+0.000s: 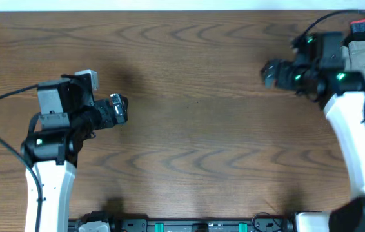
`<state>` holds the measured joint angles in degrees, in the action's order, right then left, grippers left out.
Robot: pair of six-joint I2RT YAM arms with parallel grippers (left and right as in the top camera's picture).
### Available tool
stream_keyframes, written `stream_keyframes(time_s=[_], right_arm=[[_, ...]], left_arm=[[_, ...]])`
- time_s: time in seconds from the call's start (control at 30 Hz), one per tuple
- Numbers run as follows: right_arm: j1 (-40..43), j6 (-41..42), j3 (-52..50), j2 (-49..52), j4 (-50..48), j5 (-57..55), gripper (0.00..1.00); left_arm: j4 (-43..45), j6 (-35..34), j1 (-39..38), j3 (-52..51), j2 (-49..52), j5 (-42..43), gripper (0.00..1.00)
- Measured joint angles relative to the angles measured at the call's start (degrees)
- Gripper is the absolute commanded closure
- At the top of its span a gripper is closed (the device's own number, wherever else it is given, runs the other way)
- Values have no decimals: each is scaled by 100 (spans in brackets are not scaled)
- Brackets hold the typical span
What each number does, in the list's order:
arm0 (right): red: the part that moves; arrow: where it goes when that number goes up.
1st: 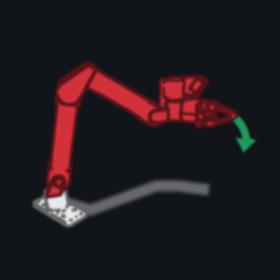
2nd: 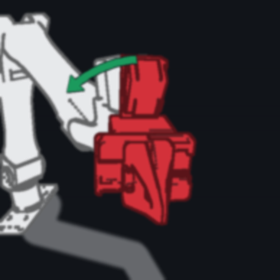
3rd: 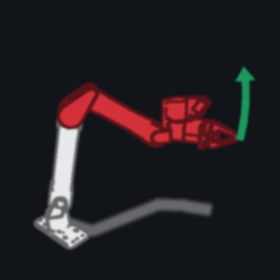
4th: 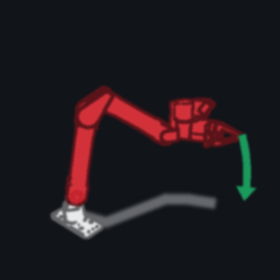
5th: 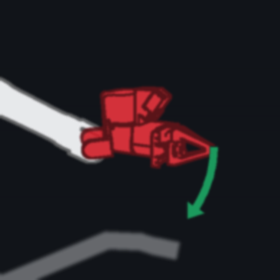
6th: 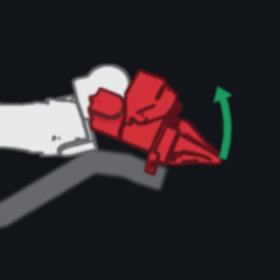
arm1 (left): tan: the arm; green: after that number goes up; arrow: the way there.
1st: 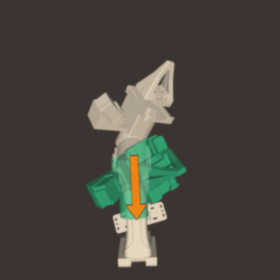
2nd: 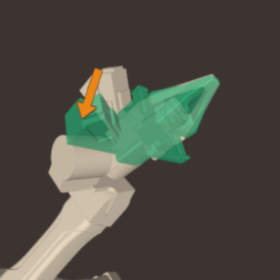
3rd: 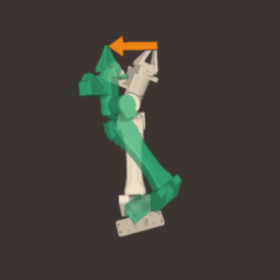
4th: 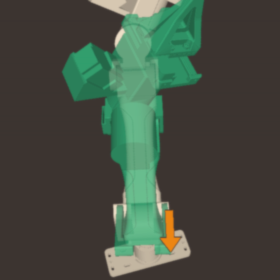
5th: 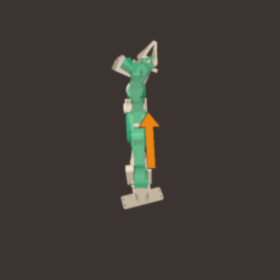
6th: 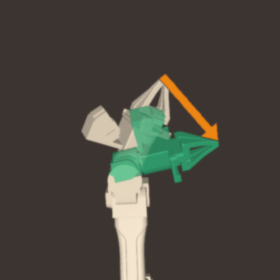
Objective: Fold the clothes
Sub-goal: 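Reach the right gripper to the clothes stack and grasp the khaki shorts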
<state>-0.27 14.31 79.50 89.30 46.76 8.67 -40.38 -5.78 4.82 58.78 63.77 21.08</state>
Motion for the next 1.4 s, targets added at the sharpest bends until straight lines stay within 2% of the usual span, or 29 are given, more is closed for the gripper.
stream_keyframes(time_s=[0.17, 0.4, 0.6, 0.77, 1.03, 1.17, 1.4], right_arm=[[490, 61, 890, 769, 367, -627, 1], [1075, 181, 1659, 1674, 221, -1451, 1], [1513, 356, 1729, 2253, -291, -1974, 1], [1775, 520, 1729, 2736, -466, -2402, 7], [2111, 590, 1729, 3338, -702, -2653, 10], [2175, 439, 1731, 3556, -688, -2664, 15], [2114, 63, 1729, 3707, -566, -3198, 13]], left_arm=[[-304, 4, -17, 603, 595, -2, 2], [-780, 4, -155, 1606, 1377, 2, 2], [-868, 4, -243, 1781, 1779, -2, 2], [-870, 4, -247, 1781, 2083, -4, 2], [-870, 4, -247, 1781, 2201, -4, 2], [-863, 4, -247, 1781, 2201, -2, 2], [-732, 4, -247, 1781, 2201, -4, 2]])
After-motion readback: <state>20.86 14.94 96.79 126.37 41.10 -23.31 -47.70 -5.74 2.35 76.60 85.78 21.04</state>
